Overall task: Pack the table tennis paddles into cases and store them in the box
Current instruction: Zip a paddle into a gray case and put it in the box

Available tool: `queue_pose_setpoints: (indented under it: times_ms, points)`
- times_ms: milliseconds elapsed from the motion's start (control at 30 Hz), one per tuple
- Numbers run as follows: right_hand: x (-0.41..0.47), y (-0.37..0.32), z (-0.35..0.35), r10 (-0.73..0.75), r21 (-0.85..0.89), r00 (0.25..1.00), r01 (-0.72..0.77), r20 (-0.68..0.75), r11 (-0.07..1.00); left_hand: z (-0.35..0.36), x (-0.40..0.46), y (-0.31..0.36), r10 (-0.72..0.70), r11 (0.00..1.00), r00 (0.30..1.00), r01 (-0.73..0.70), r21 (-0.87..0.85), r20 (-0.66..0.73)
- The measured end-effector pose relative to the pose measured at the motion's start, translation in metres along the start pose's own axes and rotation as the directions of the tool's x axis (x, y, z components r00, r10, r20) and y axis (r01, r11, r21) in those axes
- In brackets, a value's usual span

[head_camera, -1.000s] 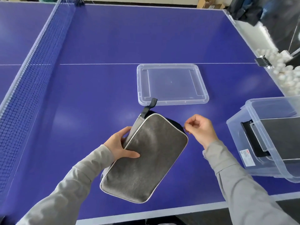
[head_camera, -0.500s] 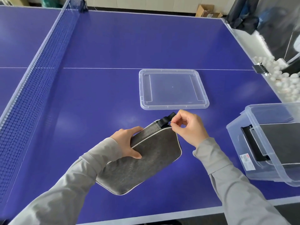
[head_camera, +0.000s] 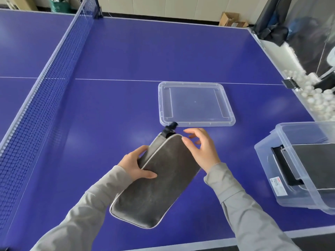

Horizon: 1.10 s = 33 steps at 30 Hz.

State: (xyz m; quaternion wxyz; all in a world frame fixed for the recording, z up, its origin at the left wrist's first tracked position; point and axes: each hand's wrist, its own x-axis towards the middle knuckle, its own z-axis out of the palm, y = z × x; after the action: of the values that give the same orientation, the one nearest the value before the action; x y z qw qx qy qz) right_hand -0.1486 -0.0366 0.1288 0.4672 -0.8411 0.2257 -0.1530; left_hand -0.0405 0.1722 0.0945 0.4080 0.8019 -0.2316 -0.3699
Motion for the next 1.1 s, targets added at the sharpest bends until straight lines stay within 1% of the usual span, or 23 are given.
queue_pose_setpoints:
  times_ms: [33, 100, 167, 233, 300, 400, 467, 500, 567, 700, 767, 800, 900, 967, 1033, 1100]
  points:
    - [-0.004, 0.004, 0.002, 0.085, 0.047, 0.996, -0.084, -0.022, 0.995, -0.002, -0.002, -0.004, -0.017, 0.991, 0.999, 0.011, -0.131, -0.044]
    - [-0.017, 0.013, 0.006, 0.231, 0.145, 0.972, -0.223, -0.043, 0.964, -0.005, -0.005, -0.011, -0.059, 0.920, 0.987, -0.004, -0.391, -0.148]
    - [-0.032, 0.021, 0.011, 0.360, 0.242, 0.932, -0.341, -0.040, 0.908, -0.006, -0.005, -0.017, -0.123, 0.800, 0.960, -0.055, -0.597, -0.253]
    - [-0.047, 0.024, 0.019, 0.476, 0.351, 0.879, -0.444, -0.007, 0.824, -0.004, -0.002, -0.020, -0.219, 0.649, 0.920, -0.110, -0.753, -0.324]
    - [-0.062, 0.024, 0.028, 0.554, 0.496, 0.830, -0.511, 0.069, 0.702, 0.002, 0.004, -0.020, -0.321, 0.503, 0.880, -0.156, -0.850, -0.352]
    - [-0.074, 0.018, 0.042, 0.577, 0.694, 0.794, -0.525, 0.190, 0.493, 0.013, 0.016, -0.014, -0.409, 0.311, 0.858, -0.189, -0.932, -0.311]
    - [-0.072, 0.011, 0.049, 0.577, 0.776, 0.790, -0.492, 0.208, 0.395, 0.023, 0.022, -0.006, -0.420, 0.219, 0.862, -0.209, -0.953, -0.286]
    - [-0.069, 0.007, 0.050, 0.584, 0.799, 0.788, -0.472, 0.193, 0.373, 0.029, 0.023, -0.002, -0.414, 0.203, 0.865, -0.215, -0.955, -0.283]
    - [-0.064, 0.002, 0.050, 0.621, 0.824, 0.775, -0.426, 0.119, 0.374, 0.041, 0.023, 0.005, -0.383, 0.215, 0.883, -0.202, -0.956, -0.273]
    - [-0.070, 0.006, 0.036, 0.686, 0.863, 0.726, -0.324, -0.037, 0.389, 0.059, 0.021, 0.018, -0.303, 0.248, 0.932, -0.127, -0.960, -0.201]
    - [-0.076, 0.011, 0.021, 0.688, 0.877, 0.721, -0.276, -0.083, 0.395, 0.065, 0.018, 0.024, -0.225, 0.283, 0.963, -0.079, -0.956, -0.146]
    - [-0.079, 0.013, 0.011, 0.687, 0.881, 0.719, -0.255, -0.103, 0.399, 0.068, 0.016, 0.025, -0.188, 0.322, 0.976, -0.043, -0.946, -0.108]
    - [-0.092, 0.022, -0.027, 0.675, 0.889, 0.725, -0.213, -0.134, 0.405, 0.071, 0.010, 0.025, -0.064, 0.446, 0.998, 0.037, -0.894, 0.010]
    - [-0.106, 0.032, -0.060, 0.666, 0.889, 0.733, -0.202, -0.141, 0.411, 0.067, 0.008, 0.024, -0.028, 0.463, 0.999, 0.054, -0.885, 0.047]
    - [-0.123, 0.044, -0.094, 0.651, 0.878, 0.746, -0.208, -0.143, 0.431, 0.061, 0.012, 0.028, -0.027, 0.465, 0.999, 0.047, -0.884, 0.039]
    - [-0.140, 0.057, -0.130, 0.632, 0.862, 0.762, -0.219, -0.141, 0.457, 0.059, 0.017, 0.042, 0.012, 0.497, 0.998, 0.044, -0.867, 0.057]
